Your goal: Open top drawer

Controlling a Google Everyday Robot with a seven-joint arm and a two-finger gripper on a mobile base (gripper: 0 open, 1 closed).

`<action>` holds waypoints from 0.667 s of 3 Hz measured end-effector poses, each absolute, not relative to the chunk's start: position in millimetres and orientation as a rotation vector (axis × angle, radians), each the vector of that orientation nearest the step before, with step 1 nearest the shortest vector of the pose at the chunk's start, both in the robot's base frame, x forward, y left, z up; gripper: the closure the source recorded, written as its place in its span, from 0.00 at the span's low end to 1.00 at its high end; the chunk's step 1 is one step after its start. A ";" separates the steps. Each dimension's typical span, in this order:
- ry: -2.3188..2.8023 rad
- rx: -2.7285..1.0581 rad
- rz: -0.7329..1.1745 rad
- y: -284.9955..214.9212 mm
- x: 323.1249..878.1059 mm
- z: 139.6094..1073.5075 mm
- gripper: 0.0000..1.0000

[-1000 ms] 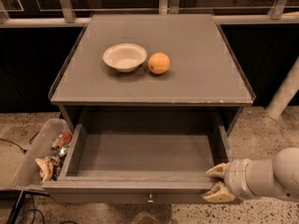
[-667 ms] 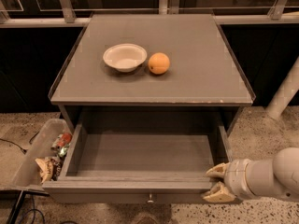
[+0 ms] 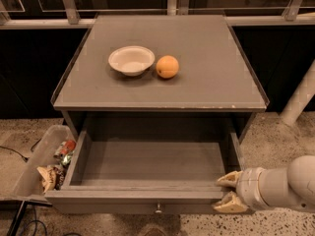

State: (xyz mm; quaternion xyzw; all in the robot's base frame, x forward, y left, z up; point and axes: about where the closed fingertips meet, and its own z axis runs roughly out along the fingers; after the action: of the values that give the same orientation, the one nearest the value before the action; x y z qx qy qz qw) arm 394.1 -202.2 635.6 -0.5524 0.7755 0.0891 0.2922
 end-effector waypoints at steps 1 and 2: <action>2.067 -1.472 0.238 -202.2 394.1 635.6 0.11; 2.067 -1.472 0.238 -202.2 394.1 635.6 0.00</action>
Offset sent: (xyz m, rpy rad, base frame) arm 0.0000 0.0000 0.0000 0.0000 0.0000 0.0000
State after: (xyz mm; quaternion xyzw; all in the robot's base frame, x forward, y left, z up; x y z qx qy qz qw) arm 394.1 -202.2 635.6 -0.5525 0.7755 0.0891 0.2922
